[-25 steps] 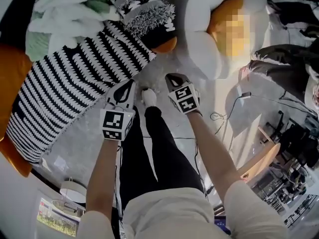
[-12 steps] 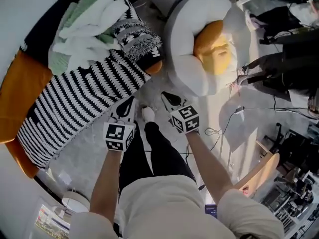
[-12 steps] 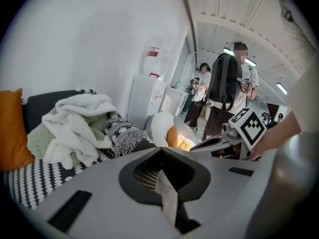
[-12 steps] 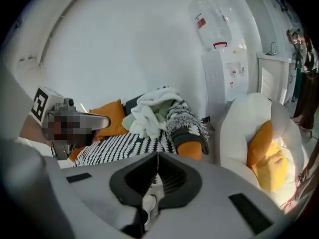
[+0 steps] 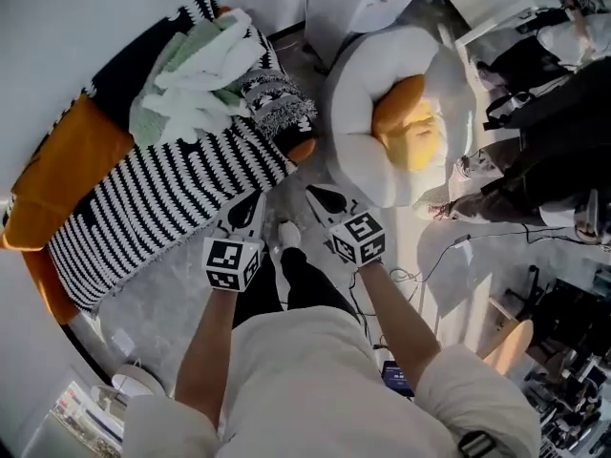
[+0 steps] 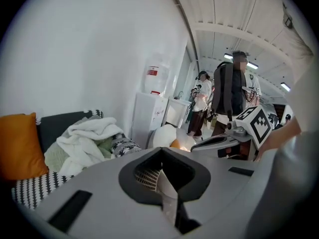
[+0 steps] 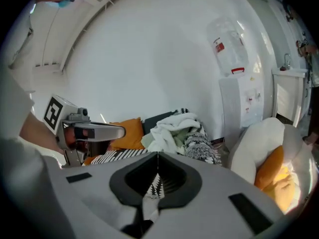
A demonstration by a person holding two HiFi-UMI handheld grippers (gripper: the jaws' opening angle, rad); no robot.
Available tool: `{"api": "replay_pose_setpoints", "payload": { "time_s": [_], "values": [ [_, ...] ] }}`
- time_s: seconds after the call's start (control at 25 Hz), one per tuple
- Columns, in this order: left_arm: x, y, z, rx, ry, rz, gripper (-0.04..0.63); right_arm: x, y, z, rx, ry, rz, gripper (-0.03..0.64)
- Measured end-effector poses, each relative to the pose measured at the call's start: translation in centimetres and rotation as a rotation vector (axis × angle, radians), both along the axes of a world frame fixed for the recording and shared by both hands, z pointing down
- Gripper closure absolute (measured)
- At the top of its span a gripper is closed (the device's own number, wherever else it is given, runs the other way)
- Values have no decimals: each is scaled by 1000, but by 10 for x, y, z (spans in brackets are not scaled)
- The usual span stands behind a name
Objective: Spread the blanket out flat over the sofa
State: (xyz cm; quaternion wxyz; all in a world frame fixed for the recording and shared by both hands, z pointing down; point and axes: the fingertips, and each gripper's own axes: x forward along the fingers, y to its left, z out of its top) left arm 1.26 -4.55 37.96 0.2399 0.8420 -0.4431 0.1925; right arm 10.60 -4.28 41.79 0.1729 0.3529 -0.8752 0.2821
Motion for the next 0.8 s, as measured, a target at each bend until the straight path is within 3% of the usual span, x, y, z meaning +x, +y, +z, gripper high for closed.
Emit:
{"api": "replay_pose_setpoints", "payload": {
  "time_s": [0.44, 0.8],
  "values": [
    [-6, 20, -69, 87, -6, -6, 577, -10, 11, -78, 109, -86, -42, 592],
    [-17, 28, -103, 147, 35, 7, 577, -9, 26, -114, 152, -111, 12, 592]
  ]
}}
